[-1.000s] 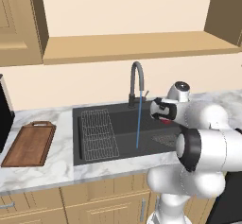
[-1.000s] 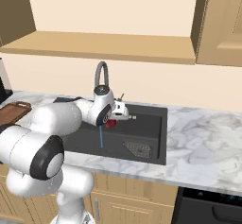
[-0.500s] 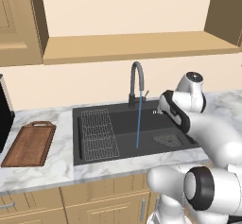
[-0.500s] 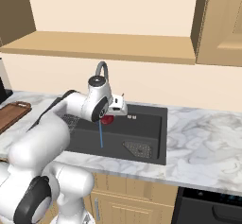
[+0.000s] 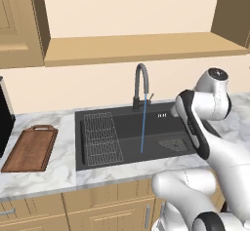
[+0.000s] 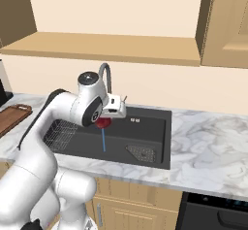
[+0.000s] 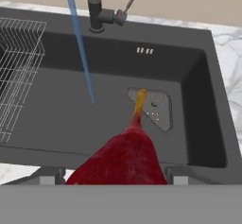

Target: Pick the pear from the sink and place it on the cutting board to airdry. Then turn off the sink faucet.

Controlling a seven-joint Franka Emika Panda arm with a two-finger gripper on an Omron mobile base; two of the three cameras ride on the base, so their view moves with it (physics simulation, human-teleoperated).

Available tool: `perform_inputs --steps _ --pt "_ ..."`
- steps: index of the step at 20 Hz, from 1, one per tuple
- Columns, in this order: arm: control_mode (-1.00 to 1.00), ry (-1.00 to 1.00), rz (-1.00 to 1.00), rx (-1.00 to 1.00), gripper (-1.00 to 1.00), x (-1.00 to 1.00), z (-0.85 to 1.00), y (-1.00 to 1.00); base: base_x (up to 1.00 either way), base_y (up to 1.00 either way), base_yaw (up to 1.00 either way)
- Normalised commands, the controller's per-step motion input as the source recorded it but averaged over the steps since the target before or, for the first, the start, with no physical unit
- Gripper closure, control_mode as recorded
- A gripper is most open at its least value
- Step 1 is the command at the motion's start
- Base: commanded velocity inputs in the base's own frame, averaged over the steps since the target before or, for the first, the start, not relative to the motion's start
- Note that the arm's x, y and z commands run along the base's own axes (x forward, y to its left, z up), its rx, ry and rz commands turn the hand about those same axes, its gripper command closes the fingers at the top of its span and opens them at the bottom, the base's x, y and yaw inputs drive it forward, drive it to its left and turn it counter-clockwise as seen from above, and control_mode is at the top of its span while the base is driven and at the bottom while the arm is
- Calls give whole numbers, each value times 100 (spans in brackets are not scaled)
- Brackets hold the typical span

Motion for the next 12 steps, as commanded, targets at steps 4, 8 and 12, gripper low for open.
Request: perform_inputs --steps 4,8,12 --pt "-100 -6 0 0 100 -62 43 33 0 0 0" --pt "-100 -22 0 -2 100 -60 25 47 0 0 0" --pt "-100 -22 1 -5 100 -54 2 62 0 0 0"
